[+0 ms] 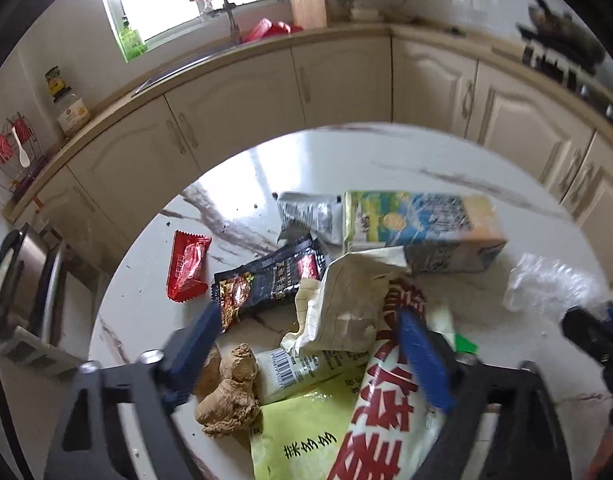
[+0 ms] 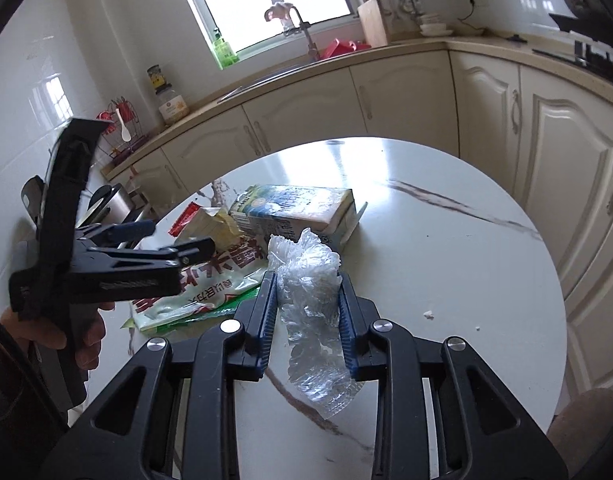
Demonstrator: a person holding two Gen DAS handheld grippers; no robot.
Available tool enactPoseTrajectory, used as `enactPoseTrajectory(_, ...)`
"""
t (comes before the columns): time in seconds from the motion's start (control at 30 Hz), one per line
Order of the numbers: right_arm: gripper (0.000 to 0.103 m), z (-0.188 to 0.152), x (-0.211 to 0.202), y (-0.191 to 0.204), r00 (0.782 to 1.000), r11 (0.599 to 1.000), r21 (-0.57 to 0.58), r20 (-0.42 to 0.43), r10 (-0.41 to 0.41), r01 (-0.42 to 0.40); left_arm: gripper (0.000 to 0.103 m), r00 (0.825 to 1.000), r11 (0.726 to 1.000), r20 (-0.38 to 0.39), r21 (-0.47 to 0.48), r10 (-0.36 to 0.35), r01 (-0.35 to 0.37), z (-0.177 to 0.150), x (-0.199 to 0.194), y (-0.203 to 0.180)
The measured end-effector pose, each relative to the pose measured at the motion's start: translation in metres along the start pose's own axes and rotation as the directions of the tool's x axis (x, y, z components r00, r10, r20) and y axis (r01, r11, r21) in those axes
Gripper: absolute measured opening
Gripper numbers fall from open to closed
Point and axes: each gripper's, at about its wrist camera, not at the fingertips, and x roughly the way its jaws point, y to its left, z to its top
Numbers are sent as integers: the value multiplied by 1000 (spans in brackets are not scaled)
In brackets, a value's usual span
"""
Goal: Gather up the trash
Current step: 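Grasp the crumpled clear plastic with the right gripper while the left gripper grasps a paper wrapper, then carry both items over the blue bin and open both grippers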
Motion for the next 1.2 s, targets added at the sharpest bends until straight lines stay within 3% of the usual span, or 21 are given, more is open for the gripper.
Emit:
enactPoseTrajectory(0.07,27,-1,4,-1,1000,1000,11,-2,0,0,55,999,999,-16,-11,-47,47,8,8,-2)
enactPoseTrajectory(0.1,27,-2,5,0,1000,1000,16,-6,1,-1,37,995,995,-26,-21,-94,94,10,11,-2)
enactPoseTrajectory(0.13,27,-2,5,-1,1000,1000,20,-4,1,-1,28,993,993,-30,-26,-117,116,11,14,0)
enactPoseTrajectory(0.2,27,-4,5,2,1000,1000,21,-4,5,-5,24,994,994,-7,-16,-109,109,11,14,1)
enactPoseTrajectory(0.37,27,-4,-7,6,999,1000,5,33,10,-11,23,973,979,125,-43,-193,200,-5,-23,20)
enactPoseTrajectory(0.63,27,-2,-58,43,990,999,-31,133,43,-39,24,930,966,283,-46,-233,256,-59,-112,47)
enactPoseTrajectory(0.93,27,-30,-136,143,958,981,-154,242,153,-117,24,876,979,464,-82,-131,189,-177,-217,100)
enactPoseTrajectory(1.2,27,-74,-141,258,941,924,-292,154,300,-247,24,878,972,474,-170,-61,160,-301,-262,147)
